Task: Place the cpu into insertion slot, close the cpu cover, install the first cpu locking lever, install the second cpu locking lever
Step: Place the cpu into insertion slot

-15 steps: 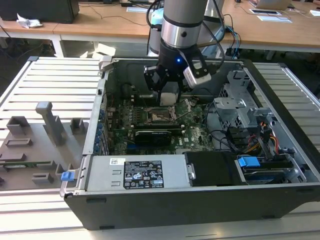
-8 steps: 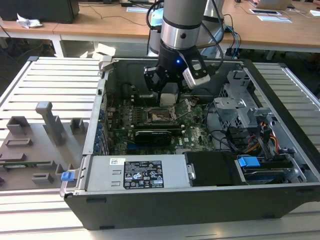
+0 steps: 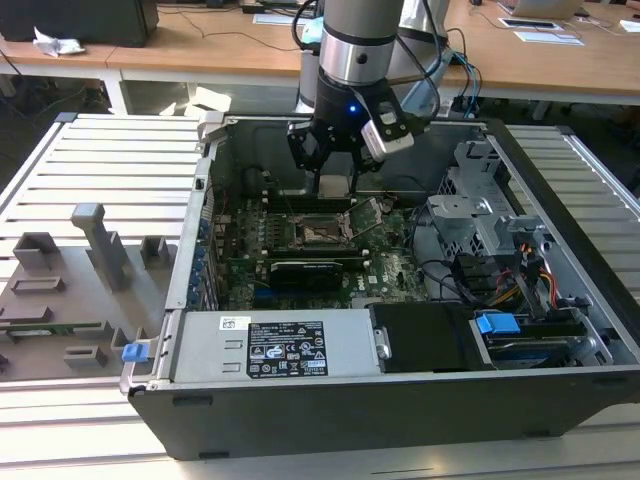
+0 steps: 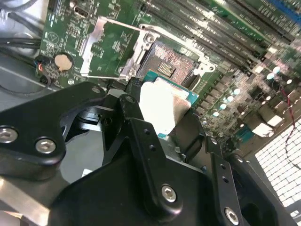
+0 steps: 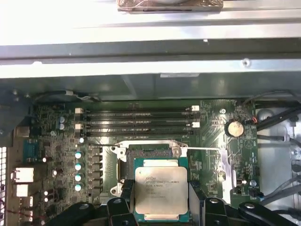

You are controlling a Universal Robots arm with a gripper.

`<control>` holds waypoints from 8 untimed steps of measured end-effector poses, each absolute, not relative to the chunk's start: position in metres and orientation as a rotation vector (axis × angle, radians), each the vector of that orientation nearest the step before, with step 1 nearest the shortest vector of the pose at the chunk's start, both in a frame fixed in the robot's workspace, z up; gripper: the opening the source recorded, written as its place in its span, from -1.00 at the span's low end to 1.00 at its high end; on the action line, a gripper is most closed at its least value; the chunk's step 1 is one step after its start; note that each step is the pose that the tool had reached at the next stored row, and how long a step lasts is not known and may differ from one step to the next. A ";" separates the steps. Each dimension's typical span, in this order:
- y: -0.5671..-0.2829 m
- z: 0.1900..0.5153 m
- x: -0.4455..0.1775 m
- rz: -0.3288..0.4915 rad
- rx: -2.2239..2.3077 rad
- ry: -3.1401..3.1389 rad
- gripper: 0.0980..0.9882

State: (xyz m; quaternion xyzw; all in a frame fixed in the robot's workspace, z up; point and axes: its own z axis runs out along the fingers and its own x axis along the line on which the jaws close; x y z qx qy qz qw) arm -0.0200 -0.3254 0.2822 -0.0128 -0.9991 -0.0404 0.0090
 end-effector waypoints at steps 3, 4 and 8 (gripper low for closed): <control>-0.324 0.277 -0.020 -0.126 -0.040 -3.121 0.00; -0.324 0.275 -0.020 -0.126 -0.040 -3.121 0.00; -0.324 0.269 -0.020 -0.126 -0.040 -3.121 0.00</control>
